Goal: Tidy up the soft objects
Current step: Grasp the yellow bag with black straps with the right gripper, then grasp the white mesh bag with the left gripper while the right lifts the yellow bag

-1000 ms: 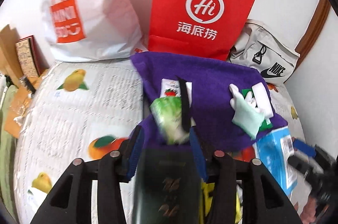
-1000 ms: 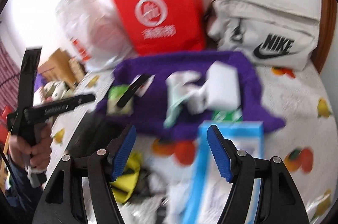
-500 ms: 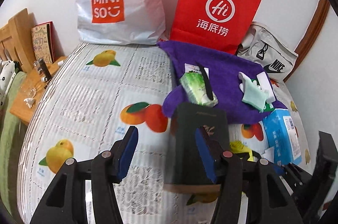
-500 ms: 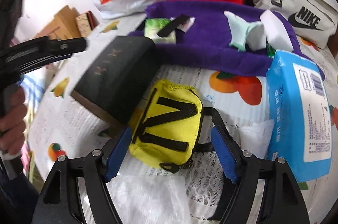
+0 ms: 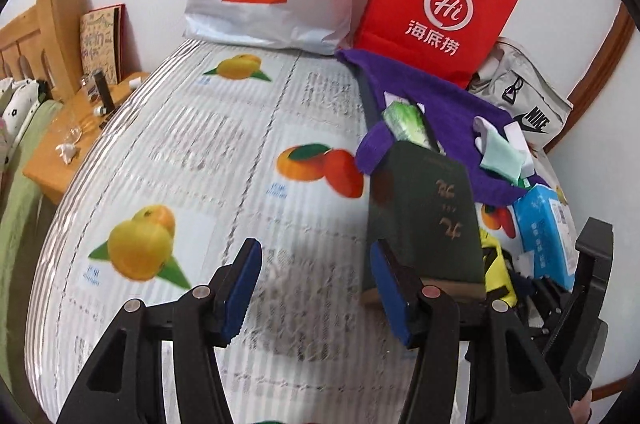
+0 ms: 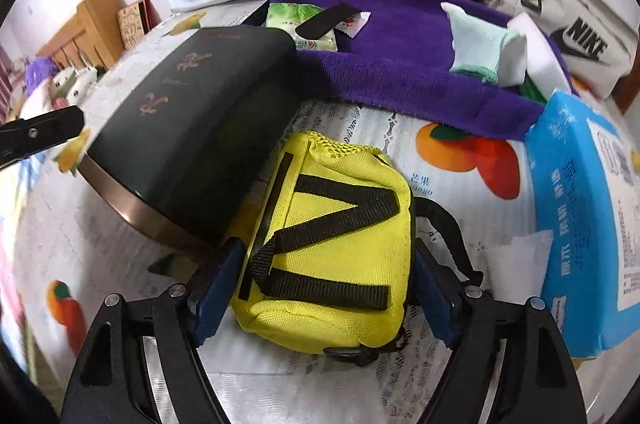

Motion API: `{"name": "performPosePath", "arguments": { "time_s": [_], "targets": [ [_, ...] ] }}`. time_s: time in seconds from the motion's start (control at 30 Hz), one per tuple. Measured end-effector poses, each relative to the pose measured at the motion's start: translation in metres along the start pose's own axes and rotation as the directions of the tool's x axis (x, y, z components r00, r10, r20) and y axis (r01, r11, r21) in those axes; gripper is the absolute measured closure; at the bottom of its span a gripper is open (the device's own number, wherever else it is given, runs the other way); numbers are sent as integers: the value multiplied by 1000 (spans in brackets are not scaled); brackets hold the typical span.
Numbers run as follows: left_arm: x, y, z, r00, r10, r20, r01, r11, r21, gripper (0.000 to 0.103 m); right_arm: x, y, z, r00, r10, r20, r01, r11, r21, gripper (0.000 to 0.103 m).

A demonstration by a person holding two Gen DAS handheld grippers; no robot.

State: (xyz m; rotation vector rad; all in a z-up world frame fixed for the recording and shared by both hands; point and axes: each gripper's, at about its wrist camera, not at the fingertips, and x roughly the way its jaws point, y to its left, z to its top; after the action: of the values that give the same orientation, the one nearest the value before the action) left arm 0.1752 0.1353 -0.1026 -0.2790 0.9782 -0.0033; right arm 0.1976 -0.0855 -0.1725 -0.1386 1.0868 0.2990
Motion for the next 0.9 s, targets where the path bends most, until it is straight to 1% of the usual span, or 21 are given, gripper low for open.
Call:
{"name": "performPosePath", "arguments": {
  "time_s": [0.07, 0.13, 0.2, 0.3, 0.4, 0.47, 0.67, 0.77, 0.83, 0.9],
  "targets": [
    [-3, 3, -4, 1000, 0, -1, 0, 1000, -1, 49, -3, -3, -2, 1000, 9, 19, -9, 1000, 10, 26],
    [-7, 3, -10, 1000, -2, 4, 2, 1000, 4, 49, -9, -7, -4, 999, 29, 26, -30, 999, 23, 36],
    [-9, 1, -14, 1000, -4, 3, 4, 1000, 16, 49, -20, -9, -4, 998, 52, 41, -53, 998, 29, 38],
    [-12, -4, -23, 1000, -12, -5, 12, 999, 35, 49, -41, -9, -9, 994, 68, 87, -71, 997, 27, 38],
    [-13, -15, -36, 999, -32, -20, 33, 997, 70, 49, -60, -10, -17, 991, 73, 117, -77, 996, 34, 38],
    [-14, -23, -45, 999, -40, -24, 42, 995, 94, 49, -78, -13, -26, 985, 86, 148, -91, 996, 26, 38],
    [-13, -46, -72, 995, -81, -66, 89, 986, 144, 49, -122, -25, -59, 973, 73, 219, -77, 997, 13, 38],
    [-13, -65, -83, 990, -119, -78, 131, 975, 180, 49, -137, -37, -80, 969, 64, 238, -72, 997, 23, 38],
    [-10, -80, -87, 986, -143, -91, 159, 963, 216, 45, -144, -49, -95, 968, 56, 244, -67, 997, 38, 38],
    [-7, -97, -92, 986, -140, -93, 160, 953, 259, 44, -148, -61, -109, 970, 41, 240, -58, 996, 64, 38]
  ]
}}
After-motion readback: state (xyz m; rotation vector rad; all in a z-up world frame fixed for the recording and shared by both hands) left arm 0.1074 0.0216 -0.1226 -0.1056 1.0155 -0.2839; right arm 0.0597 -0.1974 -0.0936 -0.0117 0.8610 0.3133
